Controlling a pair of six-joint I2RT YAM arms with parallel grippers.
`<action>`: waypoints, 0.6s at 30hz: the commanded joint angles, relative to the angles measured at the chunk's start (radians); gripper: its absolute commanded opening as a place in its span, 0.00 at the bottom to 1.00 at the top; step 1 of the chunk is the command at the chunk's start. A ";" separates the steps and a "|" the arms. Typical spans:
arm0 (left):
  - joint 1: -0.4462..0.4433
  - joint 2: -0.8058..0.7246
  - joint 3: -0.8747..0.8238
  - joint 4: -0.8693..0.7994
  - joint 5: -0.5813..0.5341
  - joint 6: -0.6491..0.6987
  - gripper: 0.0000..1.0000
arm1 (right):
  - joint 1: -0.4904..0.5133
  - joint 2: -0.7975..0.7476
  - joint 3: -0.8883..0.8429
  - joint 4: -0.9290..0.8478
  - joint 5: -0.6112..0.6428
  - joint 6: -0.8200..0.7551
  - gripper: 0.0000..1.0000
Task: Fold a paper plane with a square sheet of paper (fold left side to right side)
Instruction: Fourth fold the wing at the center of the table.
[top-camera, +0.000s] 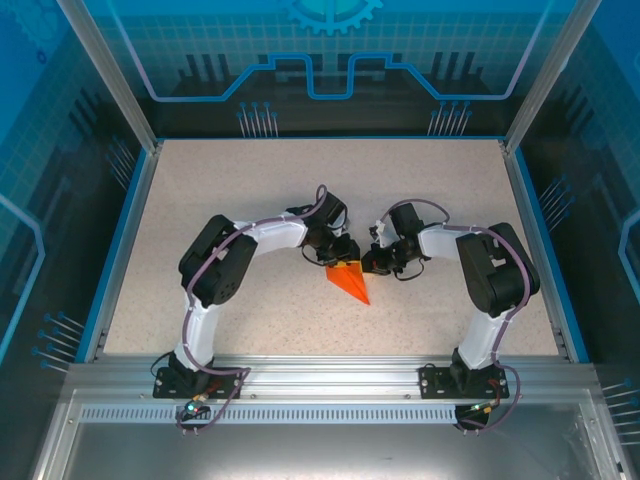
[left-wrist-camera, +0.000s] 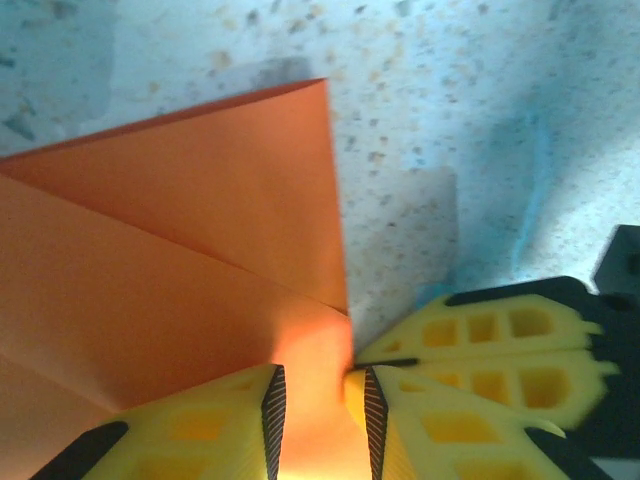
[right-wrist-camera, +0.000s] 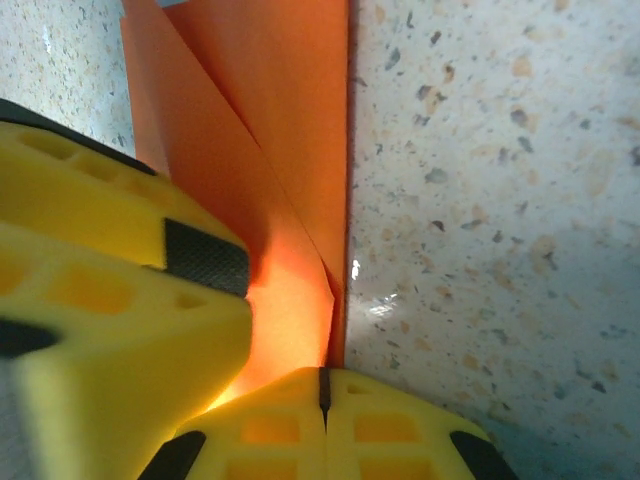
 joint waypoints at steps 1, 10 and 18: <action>0.002 0.030 -0.032 -0.016 -0.018 0.002 0.32 | 0.007 0.027 0.005 -0.043 0.071 -0.015 0.00; 0.002 0.041 -0.065 -0.022 -0.041 -0.007 0.31 | -0.002 -0.076 0.006 -0.048 0.050 -0.016 0.17; -0.006 0.037 -0.086 -0.004 -0.044 -0.017 0.31 | -0.009 -0.259 -0.050 -0.158 -0.038 -0.047 0.38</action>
